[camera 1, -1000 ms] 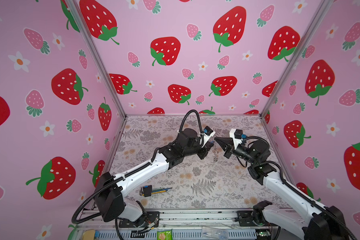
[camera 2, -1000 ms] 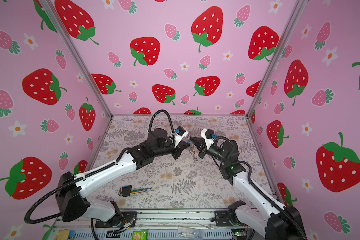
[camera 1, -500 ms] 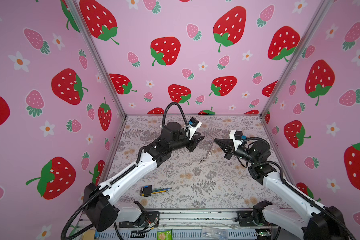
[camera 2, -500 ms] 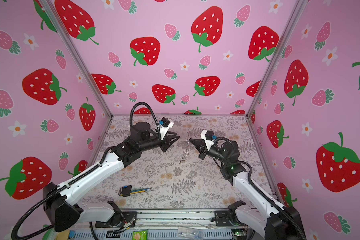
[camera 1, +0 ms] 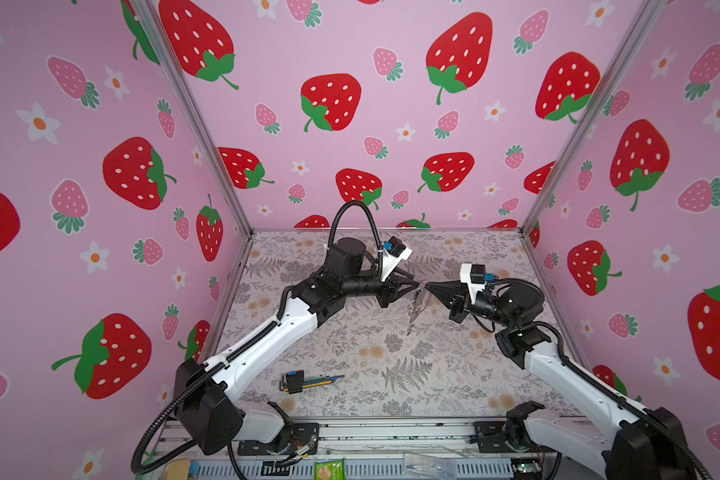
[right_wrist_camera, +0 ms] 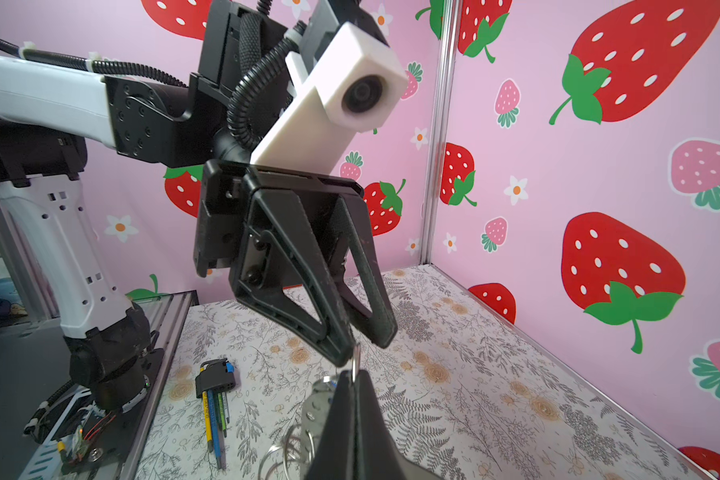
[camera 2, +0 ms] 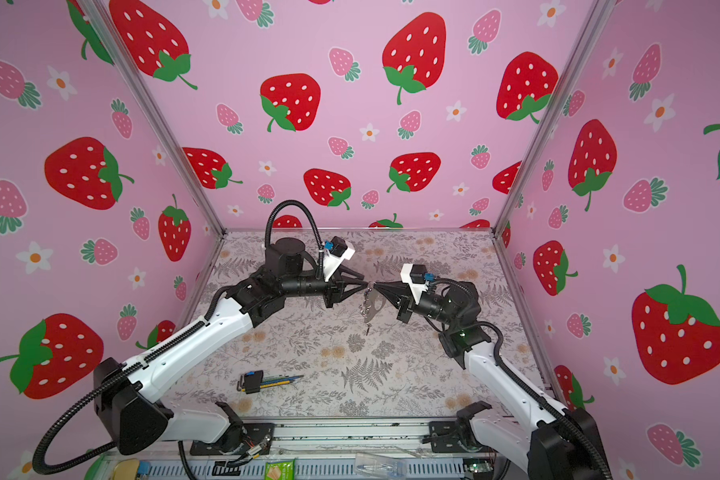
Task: Put the keys on the keyring
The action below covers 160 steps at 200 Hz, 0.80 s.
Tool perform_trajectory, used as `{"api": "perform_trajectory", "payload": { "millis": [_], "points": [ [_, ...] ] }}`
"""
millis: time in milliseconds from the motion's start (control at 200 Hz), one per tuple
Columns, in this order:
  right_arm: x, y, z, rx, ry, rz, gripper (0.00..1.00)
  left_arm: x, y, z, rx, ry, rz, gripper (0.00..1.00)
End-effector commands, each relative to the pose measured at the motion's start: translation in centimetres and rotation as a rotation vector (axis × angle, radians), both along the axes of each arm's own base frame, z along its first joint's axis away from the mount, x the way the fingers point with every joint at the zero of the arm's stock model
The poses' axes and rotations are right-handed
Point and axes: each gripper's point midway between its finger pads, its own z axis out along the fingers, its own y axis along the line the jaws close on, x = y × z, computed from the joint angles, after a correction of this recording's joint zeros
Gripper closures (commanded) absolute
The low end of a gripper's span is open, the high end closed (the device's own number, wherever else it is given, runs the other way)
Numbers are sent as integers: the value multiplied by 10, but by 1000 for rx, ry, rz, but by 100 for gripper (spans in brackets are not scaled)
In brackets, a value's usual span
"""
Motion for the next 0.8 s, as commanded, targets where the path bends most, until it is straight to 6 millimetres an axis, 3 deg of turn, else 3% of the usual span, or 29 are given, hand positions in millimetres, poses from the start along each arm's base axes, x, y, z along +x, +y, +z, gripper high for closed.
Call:
{"api": "perform_trajectory", "payload": {
  "millis": [0, 280, 795],
  "points": [
    [-6, -1, 10, 30, -31, 32, 100, -8, -3, 25, -50, -25, -54, 70],
    [-7, 2, 9, 29, -17, 56, 100, -9, -6, 24, -55, -8, -75, 70],
    [-9, 3, 12, 37, -19, 74, 100, -11, -13, 19, -42, 20, -109, 83]
  ]
}}
